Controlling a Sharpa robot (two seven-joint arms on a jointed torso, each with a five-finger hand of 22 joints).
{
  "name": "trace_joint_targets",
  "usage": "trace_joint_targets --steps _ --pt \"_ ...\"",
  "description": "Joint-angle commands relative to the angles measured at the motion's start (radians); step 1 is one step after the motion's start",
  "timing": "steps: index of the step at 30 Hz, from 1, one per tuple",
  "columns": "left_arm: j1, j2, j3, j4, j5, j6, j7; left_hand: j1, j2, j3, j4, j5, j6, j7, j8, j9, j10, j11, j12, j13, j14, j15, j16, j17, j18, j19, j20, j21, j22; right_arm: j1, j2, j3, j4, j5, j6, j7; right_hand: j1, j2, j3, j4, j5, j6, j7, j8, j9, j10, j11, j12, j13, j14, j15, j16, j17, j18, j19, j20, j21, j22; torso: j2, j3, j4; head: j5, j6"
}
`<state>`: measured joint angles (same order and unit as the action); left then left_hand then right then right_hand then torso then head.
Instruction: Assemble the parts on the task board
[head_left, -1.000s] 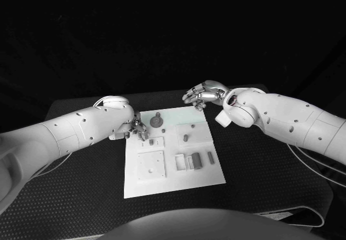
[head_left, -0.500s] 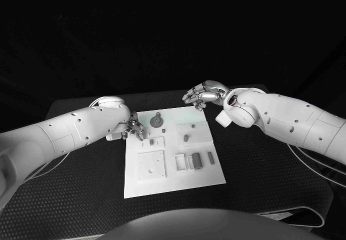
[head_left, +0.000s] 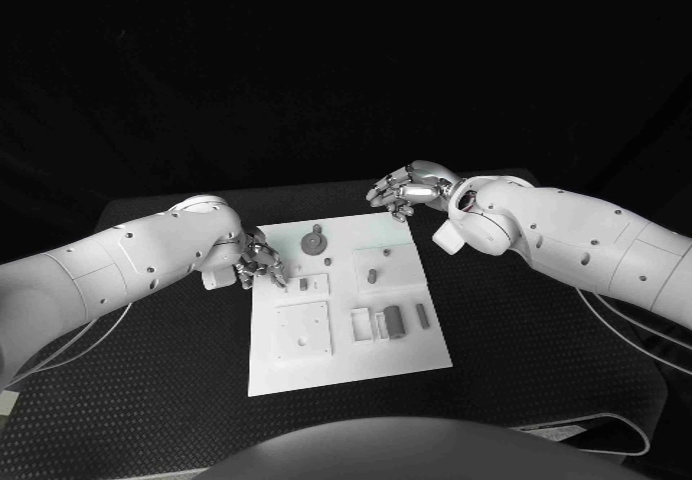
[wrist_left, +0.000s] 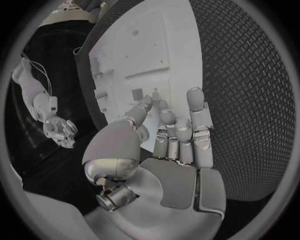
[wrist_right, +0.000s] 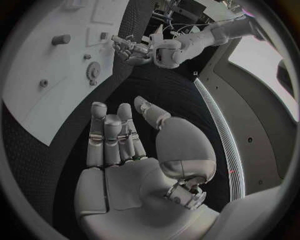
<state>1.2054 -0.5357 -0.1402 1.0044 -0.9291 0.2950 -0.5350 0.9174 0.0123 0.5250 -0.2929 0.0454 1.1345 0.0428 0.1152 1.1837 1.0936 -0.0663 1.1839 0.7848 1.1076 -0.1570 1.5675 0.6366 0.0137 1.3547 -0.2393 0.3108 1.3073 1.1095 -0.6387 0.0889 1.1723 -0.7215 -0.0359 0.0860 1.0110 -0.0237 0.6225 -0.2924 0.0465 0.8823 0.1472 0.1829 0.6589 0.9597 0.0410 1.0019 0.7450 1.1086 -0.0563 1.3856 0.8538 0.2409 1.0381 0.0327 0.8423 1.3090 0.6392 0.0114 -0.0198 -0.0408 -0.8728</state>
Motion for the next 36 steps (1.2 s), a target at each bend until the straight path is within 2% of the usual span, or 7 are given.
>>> trace_joint_targets --steps 1,7,11,18,23,36 --pt "0.001 -0.001 0.000 0.006 0.114 0.051 -0.008 0.082 0.070 0.003 0.001 0.003 0.008 -0.001 0.006 0.002 0.008 -0.001 -0.004 0.001 0.014 -0.013 -0.003 0.001 -0.014 -0.002 -0.005 0.005 0.023 -0.001 -0.001 0.000 0.003 -0.002 0.011 0.007 -0.008 0.001 0.000 0.003 0.004 0.002 0.007 -0.003 -0.001 -0.003 0.001 0.004 -0.001 0.000 -0.010 -0.003 -0.001 0.021 0.005 -0.004 -0.004 0.014 0.000 0.0006 0.0008 0.005 0.000" --pt "0.001 0.003 0.000 0.017 0.124 0.024 -0.015 0.079 0.076 0.001 0.002 0.003 0.009 -0.001 0.005 0.001 0.009 -0.001 -0.005 0.000 0.012 -0.013 -0.003 0.002 -0.014 -0.004 -0.003 0.005 0.023 -0.001 -0.001 0.000 0.004 -0.002 0.010 0.006 -0.008 0.001 0.000 0.003 0.004 0.002 0.007 -0.003 -0.001 -0.003 0.001 0.004 -0.001 0.000 -0.010 -0.003 -0.001 0.021 0.005 -0.004 -0.004 0.014 0.000 -0.0003 0.0000 0.007 0.000" --pt "0.001 0.006 -0.001 0.021 0.109 -0.003 -0.022 0.078 0.080 0.001 0.002 0.003 0.009 -0.001 0.005 0.000 0.010 -0.001 -0.006 -0.001 0.012 -0.013 -0.003 0.002 -0.014 -0.004 -0.003 0.005 0.023 -0.001 -0.001 0.000 0.004 -0.002 0.010 0.006 -0.008 0.001 0.000 0.003 0.004 0.002 0.007 -0.003 -0.001 -0.003 0.001 0.004 -0.001 0.000 -0.010 -0.003 -0.001 0.021 0.005 -0.004 -0.004 0.014 0.000 0.0006 -0.0006 0.009 0.000" --pt "0.000 0.011 -0.002 0.024 0.044 0.007 -0.040 0.078 0.083 0.000 0.001 0.003 0.013 -0.002 0.007 0.000 0.013 -0.002 -0.006 -0.001 0.013 -0.014 -0.003 0.002 -0.014 -0.002 -0.004 0.007 0.023 -0.001 -0.002 0.000 0.005 -0.002 0.010 0.007 -0.008 0.001 0.000 0.003 0.004 0.002 0.007 -0.003 -0.001 -0.003 0.001 0.004 -0.001 0.000 -0.010 -0.003 -0.001 0.021 0.005 -0.004 -0.004 0.014 0.000 0.0017 -0.0012 0.010 0.000" --pt "0.000 0.013 -0.006 0.031 -0.026 -0.007 -0.039 0.078 0.083 0.000 0.001 0.003 0.014 -0.002 0.008 0.000 0.014 -0.003 -0.006 -0.001 0.013 -0.015 -0.003 0.002 -0.014 -0.002 -0.004 0.008 0.023 -0.001 -0.003 0.000 0.005 -0.002 0.010 0.007 -0.008 0.001 0.000 0.003 0.004 0.002 0.007 -0.003 -0.001 -0.003 0.001 0.004 -0.002 0.000 -0.010 -0.003 -0.001 0.021 0.005 -0.004 -0.004 0.014 0.000 0.0015 -0.0013 0.012 0.000" --pt "-0.005 0.022 -0.017 0.029 -0.079 -0.060 -0.045 0.074 0.086 0.000 0.002 0.003 0.021 -0.005 0.013 0.002 0.018 -0.006 -0.008 -0.002 0.015 -0.018 -0.003 0.002 -0.014 0.001 -0.003 0.010 0.023 -0.001 -0.003 0.000 0.006 -0.002 0.010 0.007 -0.008 0.001 0.000 0.003 0.004 0.002 0.007 -0.003 -0.001 -0.003 0.001 0.004 -0.002 0.000 -0.010 -0.003 -0.001 0.021 0.005 -0.004 -0.004 0.014 0.001 -0.0002 -0.0009 0.010 0.000"
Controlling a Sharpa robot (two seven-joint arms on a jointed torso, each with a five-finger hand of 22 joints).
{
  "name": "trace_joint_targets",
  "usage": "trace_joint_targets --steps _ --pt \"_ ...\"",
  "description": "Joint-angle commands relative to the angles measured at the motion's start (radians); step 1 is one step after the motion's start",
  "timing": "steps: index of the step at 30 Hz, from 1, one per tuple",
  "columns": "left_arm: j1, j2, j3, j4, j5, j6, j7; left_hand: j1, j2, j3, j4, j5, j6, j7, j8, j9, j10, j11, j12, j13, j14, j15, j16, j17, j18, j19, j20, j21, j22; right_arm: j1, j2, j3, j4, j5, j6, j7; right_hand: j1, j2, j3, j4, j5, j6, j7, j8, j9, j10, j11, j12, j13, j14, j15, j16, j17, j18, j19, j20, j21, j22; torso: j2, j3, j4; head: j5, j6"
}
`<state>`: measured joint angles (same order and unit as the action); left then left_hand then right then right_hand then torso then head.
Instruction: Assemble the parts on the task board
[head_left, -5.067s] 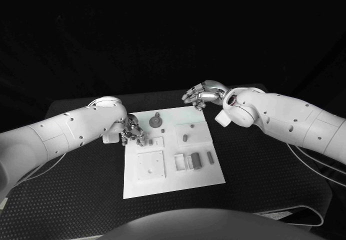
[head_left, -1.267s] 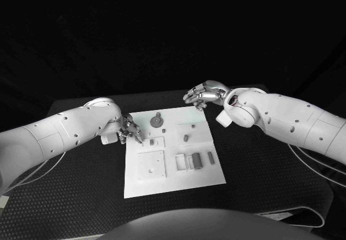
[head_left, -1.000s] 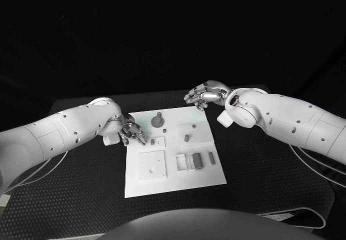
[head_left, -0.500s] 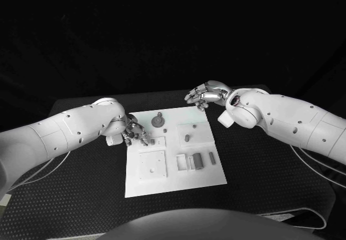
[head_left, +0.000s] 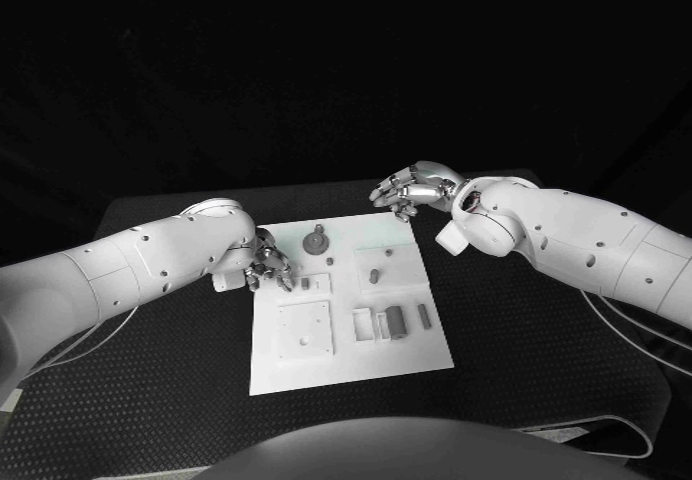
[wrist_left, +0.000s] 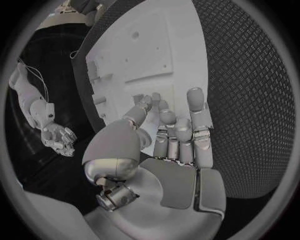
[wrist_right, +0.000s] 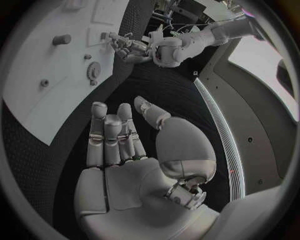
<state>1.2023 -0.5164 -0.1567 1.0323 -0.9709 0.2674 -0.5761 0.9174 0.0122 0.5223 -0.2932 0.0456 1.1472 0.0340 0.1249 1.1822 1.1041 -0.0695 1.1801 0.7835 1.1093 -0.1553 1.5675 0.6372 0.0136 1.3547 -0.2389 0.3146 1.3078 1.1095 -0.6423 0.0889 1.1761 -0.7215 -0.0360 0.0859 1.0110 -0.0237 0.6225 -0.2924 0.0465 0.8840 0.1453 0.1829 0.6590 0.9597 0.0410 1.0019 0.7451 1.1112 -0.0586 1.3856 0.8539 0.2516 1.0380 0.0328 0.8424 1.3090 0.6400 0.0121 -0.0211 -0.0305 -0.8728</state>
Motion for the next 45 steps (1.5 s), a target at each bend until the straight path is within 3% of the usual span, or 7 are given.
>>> trace_joint_targets --steps 1,16,31,45 --pt "-0.002 0.003 -0.001 0.001 -0.037 -0.034 -0.003 0.073 0.087 0.002 0.002 0.003 0.009 0.003 0.004 0.003 0.008 -0.003 -0.004 -0.001 0.014 -0.020 -0.003 0.002 -0.014 0.001 -0.004 0.006 0.022 -0.001 0.000 0.000 0.002 -0.002 0.010 0.007 -0.008 0.001 0.000 0.003 0.004 0.000 0.009 -0.003 -0.001 -0.003 0.001 0.004 -0.002 -0.003 -0.007 -0.003 -0.002 0.010 0.005 -0.004 -0.004 0.014 0.000 -0.0011 0.0003 -0.001 0.000" --pt "-0.008 0.005 -0.009 0.000 -0.043 -0.039 -0.004 0.063 0.092 0.001 0.003 0.004 0.015 -0.001 0.015 0.007 0.012 -0.006 -0.006 -0.002 0.018 -0.023 -0.003 0.002 -0.014 0.004 -0.004 0.008 0.021 -0.001 -0.001 0.000 0.002 -0.002 0.010 0.007 -0.007 0.001 0.001 0.003 0.004 0.000 0.009 -0.003 -0.001 -0.003 0.001 0.005 -0.002 -0.003 -0.007 -0.003 -0.002 0.010 0.005 -0.004 -0.004 0.014 0.000 -0.0007 0.0001 -0.002 0.000" --pt "-0.010 0.005 -0.011 0.010 -0.057 -0.021 -0.011 0.056 0.093 0.003 0.003 0.004 0.015 -0.003 0.023 0.008 0.013 -0.008 -0.006 -0.002 0.019 -0.025 -0.004 0.002 -0.014 0.005 -0.003 0.008 0.021 -0.001 -0.001 0.000 0.001 -0.002 0.011 0.007 -0.008 0.001 0.001 0.003 0.004 0.000 0.009 -0.003 -0.001 -0.003 0.001 0.005 -0.002 -0.003 -0.007 -0.003 -0.002 0.010 0.005 -0.004 -0.004 0.014 0.000 -0.0002 0.0000 -0.004 0.000" --pt "-0.012 0.004 -0.012 0.016 -0.080 -0.007 -0.011 0.010 0.051 0.009 0.022 0.005 0.035 -0.015 0.069 0.005 0.021 -0.019 -0.010 -0.003 0.023 -0.035 -0.007 0.003 -0.014 0.011 -0.002 0.007 0.019 -0.001 -0.002 0.000 0.002 -0.002 0.011 0.007 -0.007 0.001 0.001 0.003 0.004 0.000 0.009 -0.003 -0.001 -0.003 0.001 0.005 -0.002 -0.003 -0.008 -0.003 -0.002 0.010 0.005 -0.004 -0.004 0.014 0.000 -0.0006 0.0003 -0.005 0.000"
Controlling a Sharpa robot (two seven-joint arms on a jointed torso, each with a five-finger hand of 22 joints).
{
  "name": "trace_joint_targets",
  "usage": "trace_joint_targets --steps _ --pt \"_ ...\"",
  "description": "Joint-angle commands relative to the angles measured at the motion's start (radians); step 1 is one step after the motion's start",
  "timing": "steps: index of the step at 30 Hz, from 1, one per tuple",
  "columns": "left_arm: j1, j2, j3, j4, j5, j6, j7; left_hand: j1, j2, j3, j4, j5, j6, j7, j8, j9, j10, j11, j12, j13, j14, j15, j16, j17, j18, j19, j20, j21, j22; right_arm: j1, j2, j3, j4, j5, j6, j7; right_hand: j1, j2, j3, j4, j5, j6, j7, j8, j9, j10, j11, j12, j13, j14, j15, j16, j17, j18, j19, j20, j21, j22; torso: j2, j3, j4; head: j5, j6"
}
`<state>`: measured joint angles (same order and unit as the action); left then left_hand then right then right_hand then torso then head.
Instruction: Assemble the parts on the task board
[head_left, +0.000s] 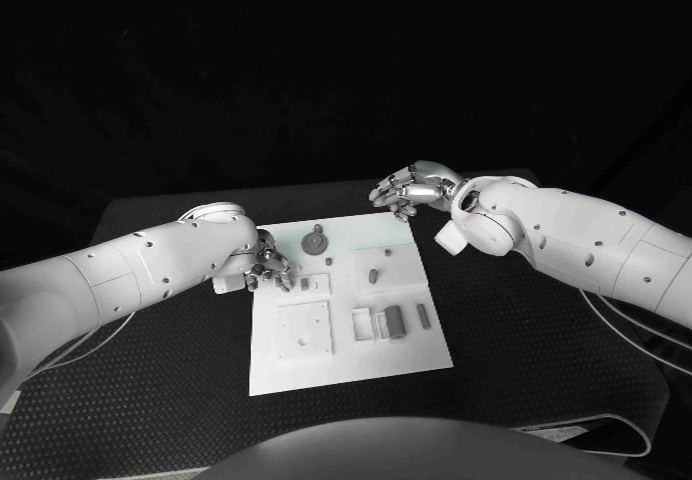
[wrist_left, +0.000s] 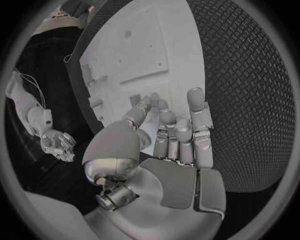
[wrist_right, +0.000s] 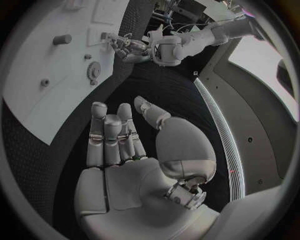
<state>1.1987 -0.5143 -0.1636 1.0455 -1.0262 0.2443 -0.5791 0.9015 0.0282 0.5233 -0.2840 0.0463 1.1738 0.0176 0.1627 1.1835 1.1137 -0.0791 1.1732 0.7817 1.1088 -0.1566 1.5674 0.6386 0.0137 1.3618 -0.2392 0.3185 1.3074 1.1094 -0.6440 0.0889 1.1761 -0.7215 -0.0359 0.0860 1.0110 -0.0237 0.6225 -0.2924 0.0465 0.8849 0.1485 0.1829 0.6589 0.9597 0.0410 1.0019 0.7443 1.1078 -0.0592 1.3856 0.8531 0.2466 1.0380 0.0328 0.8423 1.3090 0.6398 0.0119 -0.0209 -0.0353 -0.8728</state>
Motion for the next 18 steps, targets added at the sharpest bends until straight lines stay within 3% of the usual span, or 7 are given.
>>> trace_joint_targets --steps 1,5,12,18 --pt "-0.008 0.002 -0.005 0.002 -0.024 0.018 -0.008 0.025 0.034 0.008 0.013 0.004 0.009 0.001 0.032 0.004 0.012 -0.010 -0.003 -0.001 0.024 -0.034 -0.007 0.002 -0.014 0.004 -0.002 0.003 0.020 -0.001 0.000 0.000 0.002 -0.002 0.011 0.007 -0.007 0.001 0.001 0.003 0.004 -0.001 0.006 -0.003 -0.001 -0.003 0.001 0.005 -0.001 0.000 -0.007 -0.003 -0.001 0.015 0.005 -0.004 -0.004 0.014 0.000 -0.0004 0.0001 0.000 0.000" --pt "-0.008 0.002 -0.005 0.003 -0.024 0.022 -0.009 0.011 0.027 0.009 0.024 0.004 0.009 -0.001 0.041 0.001 0.015 -0.012 -0.004 -0.001 0.026 -0.036 -0.007 0.002 -0.014 0.007 -0.001 0.003 0.019 -0.001 0.000 0.000 0.001 -0.002 0.011 0.007 -0.007 0.001 0.001 0.003 0.004 -0.001 0.006 -0.003 -0.001 -0.003 0.001 0.005 -0.001 0.000 -0.007 -0.003 -0.001 0.015 0.005 -0.004 -0.003 0.014 0.000 -0.0004 0.0001 0.000 0.000" --pt "-0.008 0.002 -0.005 0.000 -0.024 0.007 -0.006 -0.069 -0.016 -0.018 0.061 0.002 0.002 -0.002 0.057 -0.008 0.017 -0.013 -0.007 0.000 0.028 -0.038 -0.009 0.003 -0.013 0.008 -0.002 0.000 0.019 -0.001 0.000 0.000 0.000 -0.002 0.011 0.007 -0.007 0.001 0.001 0.003 0.004 -0.001 0.006 -0.003 -0.001 -0.003 0.001 0.005 -0.002 0.000 -0.007 -0.003 -0.001 0.015 0.005 -0.004 -0.003 0.014 0.000 -0.0006 -0.0001 0.000 0.000" --pt "-0.008 0.002 -0.004 -0.002 -0.023 0.001 -0.004 -0.137 -0.034 -0.053 0.081 0.002 -0.004 -0.003 0.066 -0.013 0.016 -0.015 -0.009 0.002 0.026 -0.039 -0.010 0.004 -0.011 0.007 -0.004 -0.003 0.019 -0.001 0.000 0.000 0.000 -0.002 0.011 0.007 -0.007 0.001 0.001 0.003 0.004 -0.001 0.006 -0.003 -0.001 -0.003 0.001 0.005 -0.002 0.000 -0.007 -0.003 -0.001 0.015 0.005 -0.004 -0.003 0.014 0.000 -0.0003 0.0000 -0.001 0.000"
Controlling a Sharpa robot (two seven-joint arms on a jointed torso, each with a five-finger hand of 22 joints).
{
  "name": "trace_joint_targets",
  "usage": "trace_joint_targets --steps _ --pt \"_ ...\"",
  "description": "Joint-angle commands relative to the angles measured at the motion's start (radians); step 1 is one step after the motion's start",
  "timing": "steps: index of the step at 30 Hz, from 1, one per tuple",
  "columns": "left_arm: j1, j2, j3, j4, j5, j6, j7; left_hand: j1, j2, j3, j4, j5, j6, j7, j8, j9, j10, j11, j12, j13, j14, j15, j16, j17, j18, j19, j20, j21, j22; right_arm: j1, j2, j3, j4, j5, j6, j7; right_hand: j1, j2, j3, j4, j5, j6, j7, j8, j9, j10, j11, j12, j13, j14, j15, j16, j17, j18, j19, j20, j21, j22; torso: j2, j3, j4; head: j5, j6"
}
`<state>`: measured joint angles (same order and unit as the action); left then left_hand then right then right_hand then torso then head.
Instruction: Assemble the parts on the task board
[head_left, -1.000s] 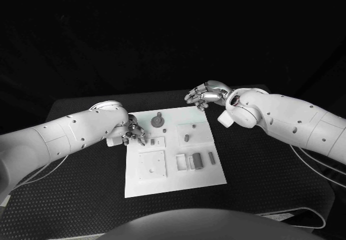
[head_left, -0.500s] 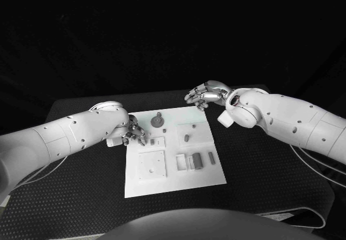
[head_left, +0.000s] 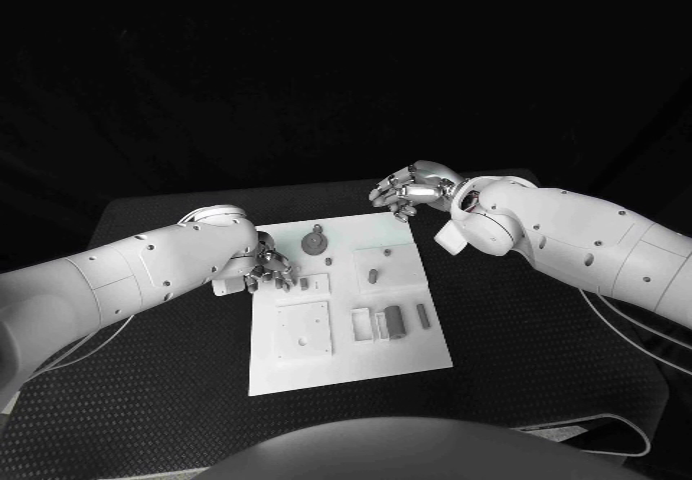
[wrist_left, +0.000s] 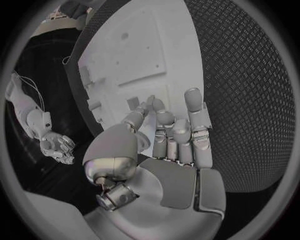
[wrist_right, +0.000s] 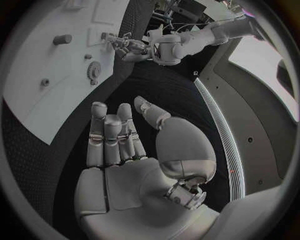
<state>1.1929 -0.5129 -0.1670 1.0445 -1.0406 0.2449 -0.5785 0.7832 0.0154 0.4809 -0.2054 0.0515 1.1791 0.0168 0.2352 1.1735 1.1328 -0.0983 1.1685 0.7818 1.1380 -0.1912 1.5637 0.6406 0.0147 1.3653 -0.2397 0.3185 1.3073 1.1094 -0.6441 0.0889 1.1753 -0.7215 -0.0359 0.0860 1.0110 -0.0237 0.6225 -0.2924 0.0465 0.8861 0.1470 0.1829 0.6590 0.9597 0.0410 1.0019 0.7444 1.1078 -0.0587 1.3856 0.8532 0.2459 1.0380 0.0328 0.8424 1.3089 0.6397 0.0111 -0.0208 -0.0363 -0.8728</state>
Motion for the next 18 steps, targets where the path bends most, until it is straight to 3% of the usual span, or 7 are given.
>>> trace_joint_targets --steps 1,18 --pt "-0.002 0.001 -0.001 -0.001 -0.009 0.000 -0.004 -0.024 -0.023 -0.012 0.004 -0.003 -0.010 -0.003 -0.005 -0.003 -0.004 0.004 -0.004 0.002 -0.003 -0.005 -0.006 0.002 -0.012 0.004 -0.004 -0.004 0.019 -0.001 0.000 0.000 0.001 -0.002 0.011 0.007 -0.007 0.001 0.001 0.003 0.004 -0.002 0.007 -0.003 -0.001 -0.003 0.001 0.005 -0.002 0.000 -0.007 -0.003 -0.001 0.016 0.005 -0.004 -0.004 0.014 0.000 0.0004 -0.0001 0.000 0.000" --pt "-0.002 -0.010 0.001 0.003 -0.004 -0.018 0.008 -0.047 -0.037 -0.018 0.009 -0.003 -0.012 -0.004 0.002 -0.007 -0.003 0.002 -0.005 0.003 -0.003 -0.007 -0.006 0.003 -0.010 0.004 -0.007 -0.005 0.019 -0.001 0.001 0.000 0.000 -0.002 0.012 0.007 -0.007 0.001 0.001 0.003 0.004 -0.002 0.007 -0.003 -0.001 -0.004 0.001 0.005 -0.002 0.000 -0.007 -0.003 -0.001 0.016 0.005 -0.004 -0.004 0.014 0.000 0.0004 -0.0001 0.000 0.000"
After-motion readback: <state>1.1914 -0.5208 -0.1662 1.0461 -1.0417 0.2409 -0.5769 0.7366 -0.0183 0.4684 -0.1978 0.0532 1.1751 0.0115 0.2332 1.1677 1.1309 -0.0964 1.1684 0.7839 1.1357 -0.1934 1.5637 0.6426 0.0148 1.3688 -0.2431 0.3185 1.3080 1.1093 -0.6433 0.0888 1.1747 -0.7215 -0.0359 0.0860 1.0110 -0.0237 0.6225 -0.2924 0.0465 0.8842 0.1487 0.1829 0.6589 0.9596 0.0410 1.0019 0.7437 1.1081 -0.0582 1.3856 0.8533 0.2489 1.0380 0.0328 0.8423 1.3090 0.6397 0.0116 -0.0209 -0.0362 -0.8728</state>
